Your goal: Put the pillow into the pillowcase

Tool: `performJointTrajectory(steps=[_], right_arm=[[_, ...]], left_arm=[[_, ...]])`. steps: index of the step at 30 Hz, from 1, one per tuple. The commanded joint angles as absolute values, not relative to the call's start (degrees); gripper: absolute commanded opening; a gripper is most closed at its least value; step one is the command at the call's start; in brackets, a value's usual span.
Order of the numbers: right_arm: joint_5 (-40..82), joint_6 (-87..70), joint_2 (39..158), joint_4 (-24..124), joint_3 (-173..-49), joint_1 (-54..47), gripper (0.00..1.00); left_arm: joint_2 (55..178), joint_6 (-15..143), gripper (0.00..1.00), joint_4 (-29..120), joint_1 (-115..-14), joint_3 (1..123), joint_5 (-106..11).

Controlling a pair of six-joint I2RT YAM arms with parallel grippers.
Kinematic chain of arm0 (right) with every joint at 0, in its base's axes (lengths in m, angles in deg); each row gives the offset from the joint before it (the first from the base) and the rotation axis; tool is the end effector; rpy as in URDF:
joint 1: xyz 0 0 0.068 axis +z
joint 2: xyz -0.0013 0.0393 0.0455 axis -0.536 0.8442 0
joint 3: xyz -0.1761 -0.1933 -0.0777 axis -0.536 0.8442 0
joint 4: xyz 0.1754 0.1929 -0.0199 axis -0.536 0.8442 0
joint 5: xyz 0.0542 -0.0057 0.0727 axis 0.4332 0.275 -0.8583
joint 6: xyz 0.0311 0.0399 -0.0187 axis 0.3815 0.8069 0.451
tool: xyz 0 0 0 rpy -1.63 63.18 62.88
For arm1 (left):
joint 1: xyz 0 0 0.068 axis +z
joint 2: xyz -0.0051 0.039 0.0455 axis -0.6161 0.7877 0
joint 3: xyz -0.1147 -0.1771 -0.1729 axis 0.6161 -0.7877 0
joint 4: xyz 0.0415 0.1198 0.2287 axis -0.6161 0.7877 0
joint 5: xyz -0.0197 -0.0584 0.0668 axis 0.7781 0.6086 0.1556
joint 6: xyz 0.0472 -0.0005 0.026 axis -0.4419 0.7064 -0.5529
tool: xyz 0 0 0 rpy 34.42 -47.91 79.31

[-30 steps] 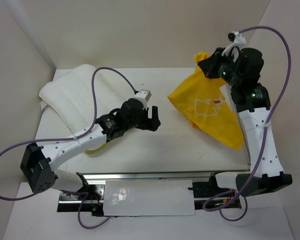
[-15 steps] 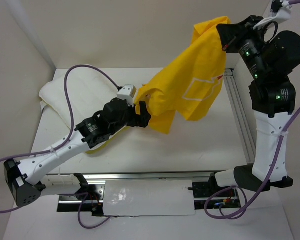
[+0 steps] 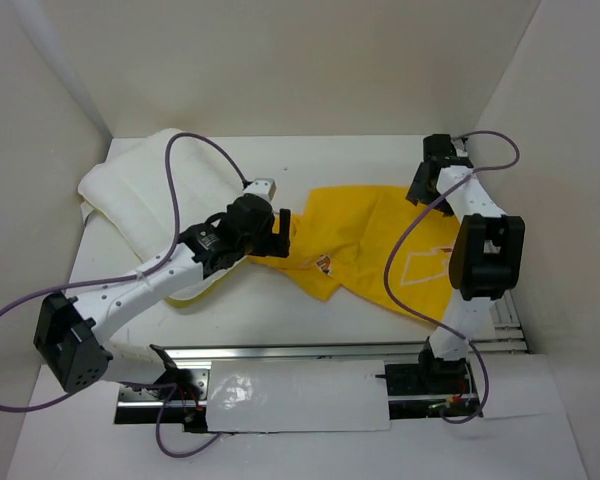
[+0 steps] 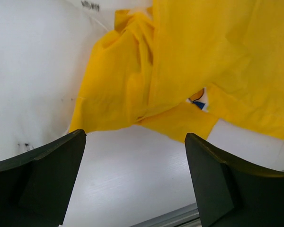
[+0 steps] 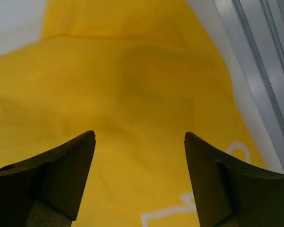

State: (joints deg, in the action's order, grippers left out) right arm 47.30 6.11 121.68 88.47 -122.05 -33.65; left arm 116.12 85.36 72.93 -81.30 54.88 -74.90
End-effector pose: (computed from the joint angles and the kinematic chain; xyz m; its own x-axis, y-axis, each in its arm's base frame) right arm 0.3959 -0.0200 0.2602 -0.7132 0.3577 -0.6028 0.4858 0.8722 -0.0572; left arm 0.2207 -0.1919 0.3233 -0.6006 -0.1454 -0.7862 0.1513 0.9449 -0.2903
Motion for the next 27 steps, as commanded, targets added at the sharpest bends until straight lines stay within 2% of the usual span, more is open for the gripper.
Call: performJointTrajectory(steps=[1, 2, 3, 8, 12, 15, 20, 23, 27], right_arm=[[53.34, 8.81, 116.28, 92.24, -125.18, -34.52, 0.85], [53.34, 9.61, 112.0, 91.01, -122.81, -34.52, 0.89], [52.13, 10.48, 109.35, 88.39, -120.0, -34.52, 1.0], [45.27, 14.35, 94.75, 84.41, -100.24, -34.52, 1.0], [40.08, 17.51, 86.13, 86.25, -91.6, -34.52, 1.0], [40.78, 20.86, 80.24, 89.24, -87.2, -34.52, 1.0], [34.21, 24.81, 73.2, 90.39, -79.55, -34.52, 1.0], [32.87, 26.57, 70.49, 90.39, -75.15, -34.52, 1.0], [36.55, 28.07, 68.19, 92.14, -73.91, -34.52, 1.0]], left_arm=[[118.0, 86.9, 0.99, 74.04, -81.01, 53.9, -71.53], [118.0, 87.86, 0.99, 74.74, -80.49, 53.2, -71.52], [118.0, 89.09, 0.99, 75.62, -80.48, 51.45, -70.74], [115.55, 97.62, 0.99, 76.5, -79.43, 46.43, -72.22], [114.93, 98.77, 0.99, 76.5, -77.59, 45.72, -73.01], [116.32, 99.47, 0.99, 75.28, -76.97, 45.02, -72.49], [118.27, 101.23, 0.99, 66.15, -76.44, 41.69, -66.17], [119.49, 102.97, 0.96, 59.99, -75.83, 40.89, -64.22], [122.74, 104.31, 0.84, 59.98, -75.83, 43.08, -66.76]])
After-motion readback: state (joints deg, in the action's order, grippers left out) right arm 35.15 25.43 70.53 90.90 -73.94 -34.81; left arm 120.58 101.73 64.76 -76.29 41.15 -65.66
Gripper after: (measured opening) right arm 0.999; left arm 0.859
